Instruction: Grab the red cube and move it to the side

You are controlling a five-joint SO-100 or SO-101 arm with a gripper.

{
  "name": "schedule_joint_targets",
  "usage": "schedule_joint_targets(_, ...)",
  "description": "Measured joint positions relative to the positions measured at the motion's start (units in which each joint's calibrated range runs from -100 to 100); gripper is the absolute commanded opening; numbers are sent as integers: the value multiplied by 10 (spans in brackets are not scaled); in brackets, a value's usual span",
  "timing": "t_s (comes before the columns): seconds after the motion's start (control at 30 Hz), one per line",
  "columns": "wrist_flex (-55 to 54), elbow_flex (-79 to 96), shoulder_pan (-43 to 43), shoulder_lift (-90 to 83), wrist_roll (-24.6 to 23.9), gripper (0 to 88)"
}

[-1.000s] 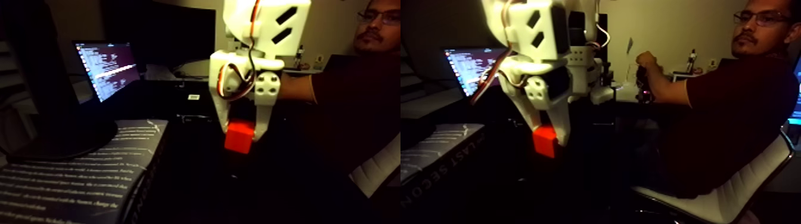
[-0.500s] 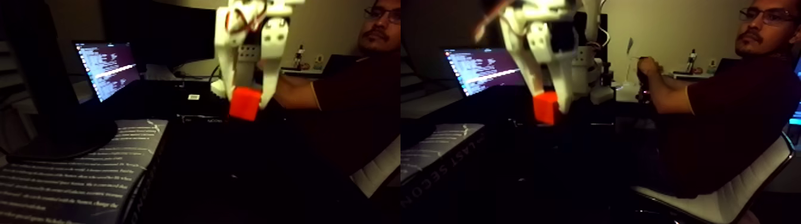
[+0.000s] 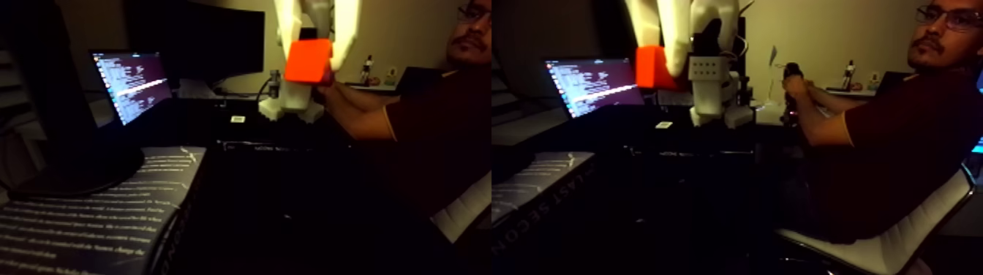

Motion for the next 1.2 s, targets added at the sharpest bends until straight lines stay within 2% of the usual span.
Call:
schedule_joint_targets(0.3,-24,-23,43,56,-15,19)
schedule_joint_targets(0.6,-35,-141,117,194,-15,19)
schedule_joint_targets(0.9,-111,-207,190,346,-15,19)
schedule_joint_targets(1.2,-152,-245,233,423,-15,19)
